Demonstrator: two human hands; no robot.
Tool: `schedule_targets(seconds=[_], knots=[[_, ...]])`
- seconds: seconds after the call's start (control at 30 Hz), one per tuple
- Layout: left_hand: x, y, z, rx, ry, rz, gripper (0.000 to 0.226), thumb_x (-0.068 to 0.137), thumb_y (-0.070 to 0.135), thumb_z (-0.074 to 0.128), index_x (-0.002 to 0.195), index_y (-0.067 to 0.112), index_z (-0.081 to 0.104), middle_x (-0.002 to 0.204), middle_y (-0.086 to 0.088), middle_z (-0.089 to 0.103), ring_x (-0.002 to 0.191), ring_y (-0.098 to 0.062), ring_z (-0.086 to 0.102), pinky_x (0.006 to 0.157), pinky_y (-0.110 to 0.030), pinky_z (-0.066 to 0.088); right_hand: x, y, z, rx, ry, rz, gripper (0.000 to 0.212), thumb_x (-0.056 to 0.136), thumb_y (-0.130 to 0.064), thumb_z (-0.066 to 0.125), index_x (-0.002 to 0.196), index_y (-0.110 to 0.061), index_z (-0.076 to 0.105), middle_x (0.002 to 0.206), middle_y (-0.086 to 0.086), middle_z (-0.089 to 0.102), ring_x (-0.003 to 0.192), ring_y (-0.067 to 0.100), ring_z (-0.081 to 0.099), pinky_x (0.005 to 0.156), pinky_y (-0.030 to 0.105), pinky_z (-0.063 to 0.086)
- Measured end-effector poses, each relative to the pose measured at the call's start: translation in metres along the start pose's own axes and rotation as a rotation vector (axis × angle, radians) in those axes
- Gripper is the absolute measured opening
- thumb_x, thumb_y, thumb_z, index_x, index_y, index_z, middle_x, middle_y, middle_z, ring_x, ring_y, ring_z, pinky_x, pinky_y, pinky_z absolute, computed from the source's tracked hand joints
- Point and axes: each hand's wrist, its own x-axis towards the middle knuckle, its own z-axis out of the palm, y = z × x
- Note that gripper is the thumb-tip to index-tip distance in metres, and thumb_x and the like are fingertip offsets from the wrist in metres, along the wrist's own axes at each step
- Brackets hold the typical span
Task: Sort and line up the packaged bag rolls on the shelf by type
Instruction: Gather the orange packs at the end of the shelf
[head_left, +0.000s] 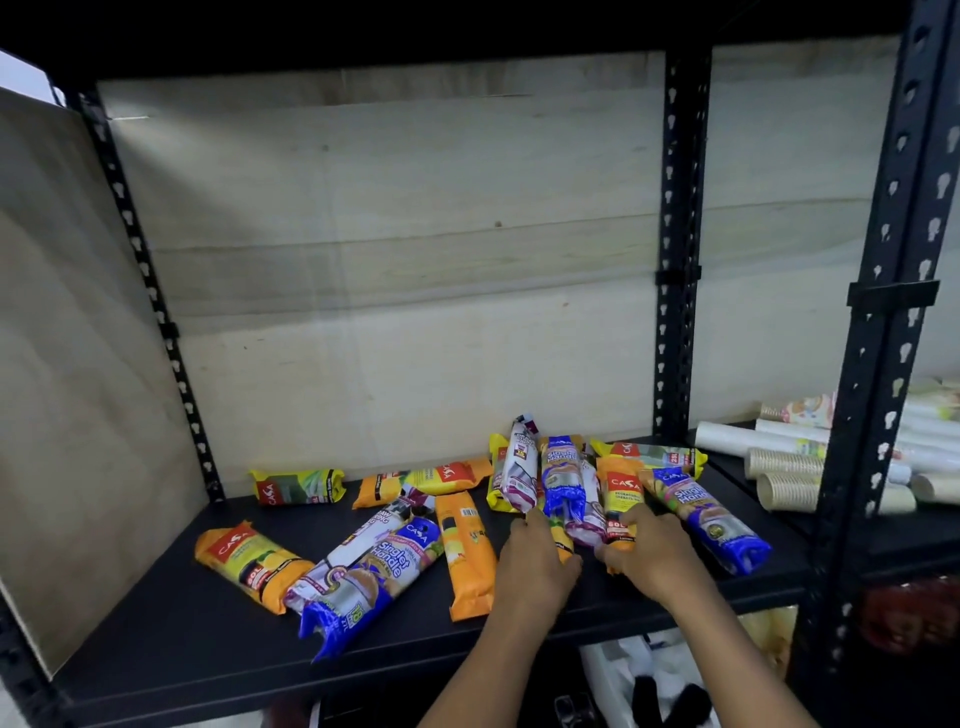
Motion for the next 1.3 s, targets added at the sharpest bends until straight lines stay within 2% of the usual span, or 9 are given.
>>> schedule_targets(seconds=[0.13,0.23,0.33,0.47,0.57,0.67,1.03,1.13,1.3], knots=[[-0.005,0.002,-0.008,0.050,0.039,0.022,0.044,0.083,0.034,0.072,0.118,0.013,0.054,0.119,-0.007,0.057,0.103,-0.024,0.059,0.083,-0.036,0.052,-0.006,-0.008,-0.011,0.066,0.059,-0.017,0.046,0.077,-0.038,0.078,0.112,-0.019,0.057,0.096,0.001,0.060,0.085,0.018,0.061,0.071,0.032,0.053],[-0.013,0.001,-0.015,0.036,0.061,0.037,0.037,0.083,0.032,0.073,0.111,0.013,0.059,0.112,-0.006,0.061,0.096,-0.021,0.060,0.080,-0.036,0.054,-0.011,-0.009,-0.021,0.146,0.136,-0.024,0.037,0.082,-0.031,0.075,0.113,-0.015,0.061,0.079,-0.009,0.050,0.071,0.009,0.054,0.061,0.030,0.044],[-0.029,0.000,-0.026,-0.012,0.088,0.036,0.035,0.083,0.032,0.072,0.111,0.015,0.061,0.112,-0.002,0.062,0.093,-0.016,0.058,0.079,-0.032,0.053,-0.021,-0.011,-0.028,0.213,0.190,-0.038,0.039,0.084,-0.031,0.072,0.118,-0.018,0.060,0.086,-0.005,0.052,0.070,0.007,0.050,0.056,0.028,0.037],[-0.064,-0.005,-0.049,-0.081,0.124,0.000,0.035,0.084,0.039,0.070,0.114,0.023,0.062,0.097,0.010,0.057,0.085,-0.010,0.057,0.070,-0.027,0.051,-0.029,-0.017,-0.029,0.283,0.263,-0.140,0.042,0.082,-0.033,0.073,0.119,-0.019,0.060,0.109,0.007,0.065,0.086,0.021,0.059,0.063,0.032,0.044],[-0.086,-0.015,-0.072,-0.168,0.164,-0.057,0.034,0.078,0.043,0.075,0.108,0.030,0.065,0.095,0.014,0.055,0.088,-0.006,0.059,0.075,-0.028,0.056,-0.036,-0.030,-0.028,0.352,0.254,-0.205,0.039,0.082,-0.032,0.073,0.117,-0.021,0.061,0.110,0.004,0.065,0.085,0.017,0.060,0.060,0.025,0.043],[-0.099,-0.030,-0.101,-0.222,0.238,-0.059,0.031,0.076,0.043,0.078,0.103,0.031,0.066,0.096,0.016,0.056,0.086,0.000,0.056,0.066,-0.010,0.048,-0.047,-0.049,-0.024,0.431,0.225,-0.268,0.035,0.082,-0.029,0.075,0.115,-0.024,0.062,0.106,0.003,0.066,0.075,0.005,0.062,0.053,0.016,0.045],[-0.128,-0.126,-0.184,-0.227,0.599,-0.233,0.026,0.075,0.040,0.082,0.092,0.030,0.064,0.094,0.013,0.068,0.079,-0.004,0.064,0.054,-0.010,0.043,-0.064,-0.144,0.038,0.435,-0.098,-0.551,0.045,0.085,-0.038,0.074,0.128,-0.034,0.061,0.109,-0.018,0.066,0.090,-0.008,0.061,0.071,0.014,0.049],[-0.131,-0.161,-0.200,-0.185,0.679,-0.309,0.025,0.073,0.038,0.083,0.089,0.029,0.065,0.089,0.009,0.069,0.077,-0.004,0.062,0.057,-0.017,0.043,-0.059,-0.178,0.065,0.399,-0.215,-0.620,0.050,0.086,-0.041,0.071,0.134,-0.034,0.058,0.136,-0.008,0.058,0.112,0.006,0.059,0.088,0.023,0.049],[-0.129,-0.210,-0.215,-0.153,0.768,-0.410,0.029,0.077,0.035,0.082,0.097,0.022,0.066,0.093,0.005,0.067,0.078,-0.006,0.060,0.058,-0.023,0.045,-0.050,-0.229,0.111,0.286,-0.317,-0.664,0.047,0.090,-0.039,0.066,0.135,-0.031,0.058,0.140,-0.006,0.056,0.123,0.013,0.054,0.093,0.027,0.044]])
